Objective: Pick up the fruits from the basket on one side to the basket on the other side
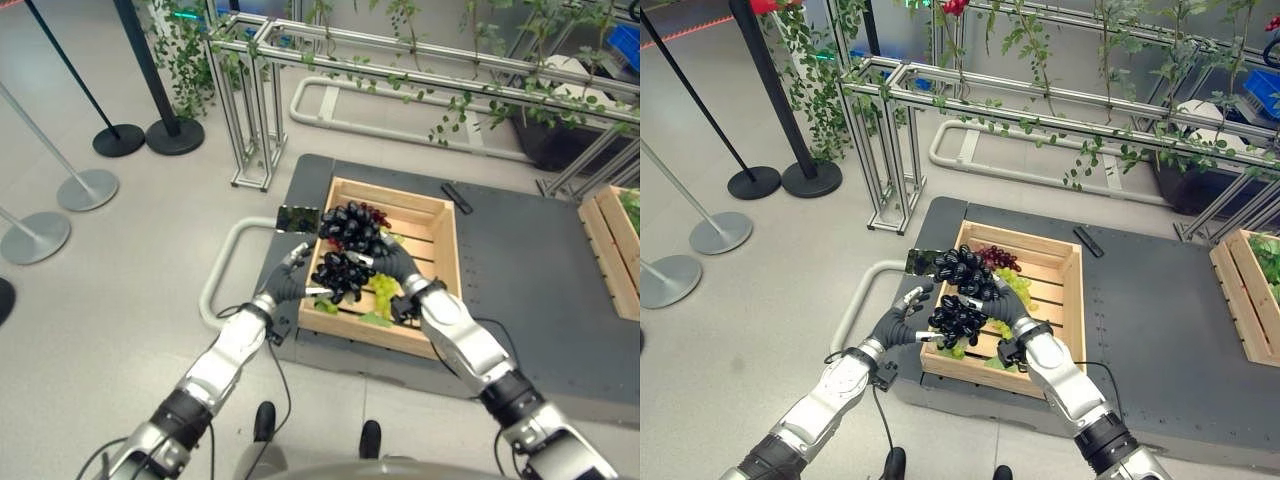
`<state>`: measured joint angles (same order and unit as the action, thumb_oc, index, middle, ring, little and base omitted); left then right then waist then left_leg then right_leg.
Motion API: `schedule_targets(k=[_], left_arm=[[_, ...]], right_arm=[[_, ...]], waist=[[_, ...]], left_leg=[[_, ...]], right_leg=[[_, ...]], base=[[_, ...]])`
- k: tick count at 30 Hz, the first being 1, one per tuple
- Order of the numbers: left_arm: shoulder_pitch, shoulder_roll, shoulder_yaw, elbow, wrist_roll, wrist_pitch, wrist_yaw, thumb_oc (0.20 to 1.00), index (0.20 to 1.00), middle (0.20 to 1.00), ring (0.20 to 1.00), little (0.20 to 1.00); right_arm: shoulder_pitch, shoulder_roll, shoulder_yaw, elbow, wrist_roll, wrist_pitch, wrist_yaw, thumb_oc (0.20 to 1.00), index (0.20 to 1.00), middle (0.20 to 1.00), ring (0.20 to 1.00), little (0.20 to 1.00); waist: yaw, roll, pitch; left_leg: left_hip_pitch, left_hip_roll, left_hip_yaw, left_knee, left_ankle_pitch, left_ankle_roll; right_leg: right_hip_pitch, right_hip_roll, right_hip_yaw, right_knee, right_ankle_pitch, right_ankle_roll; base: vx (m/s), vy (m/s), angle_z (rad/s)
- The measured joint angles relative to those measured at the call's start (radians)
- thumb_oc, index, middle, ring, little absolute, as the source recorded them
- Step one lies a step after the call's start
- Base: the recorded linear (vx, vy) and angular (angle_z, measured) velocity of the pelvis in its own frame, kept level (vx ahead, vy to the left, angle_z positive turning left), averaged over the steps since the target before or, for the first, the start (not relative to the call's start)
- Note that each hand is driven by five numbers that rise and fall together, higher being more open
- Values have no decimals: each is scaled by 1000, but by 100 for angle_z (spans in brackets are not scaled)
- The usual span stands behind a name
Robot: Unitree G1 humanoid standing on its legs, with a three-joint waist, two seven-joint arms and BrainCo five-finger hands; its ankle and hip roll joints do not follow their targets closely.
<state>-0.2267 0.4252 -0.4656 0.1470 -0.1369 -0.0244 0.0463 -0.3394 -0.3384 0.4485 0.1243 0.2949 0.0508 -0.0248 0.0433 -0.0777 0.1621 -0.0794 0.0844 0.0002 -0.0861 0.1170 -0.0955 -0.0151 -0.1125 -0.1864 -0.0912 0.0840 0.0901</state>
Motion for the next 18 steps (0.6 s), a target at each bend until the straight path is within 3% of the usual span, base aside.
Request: schedule_targets(k=[6,18], left_arm=[[-31,-17,-57,34,-16,7,17,1000,1000,1000,1000,1000],[-31,-72,-30,77,-164,17,127,1000,1000,1000,1000,1000]], right_arm=[[-63,34,84,75,0,15,-6,200,200,200,200,200],[-117,97,132,144,1,31,-58,200,200,200,200,200]], waist=[[1,5,-26],[25,7,-28]], left_leg=[[0,0,0,0,0,0],[14,-1,-2,0,0,0]], right_leg=[[0,0,-1,0,0,0],[15,-1,-2,0,-1,0]], base=[[0,0,0],[1,0,0]])
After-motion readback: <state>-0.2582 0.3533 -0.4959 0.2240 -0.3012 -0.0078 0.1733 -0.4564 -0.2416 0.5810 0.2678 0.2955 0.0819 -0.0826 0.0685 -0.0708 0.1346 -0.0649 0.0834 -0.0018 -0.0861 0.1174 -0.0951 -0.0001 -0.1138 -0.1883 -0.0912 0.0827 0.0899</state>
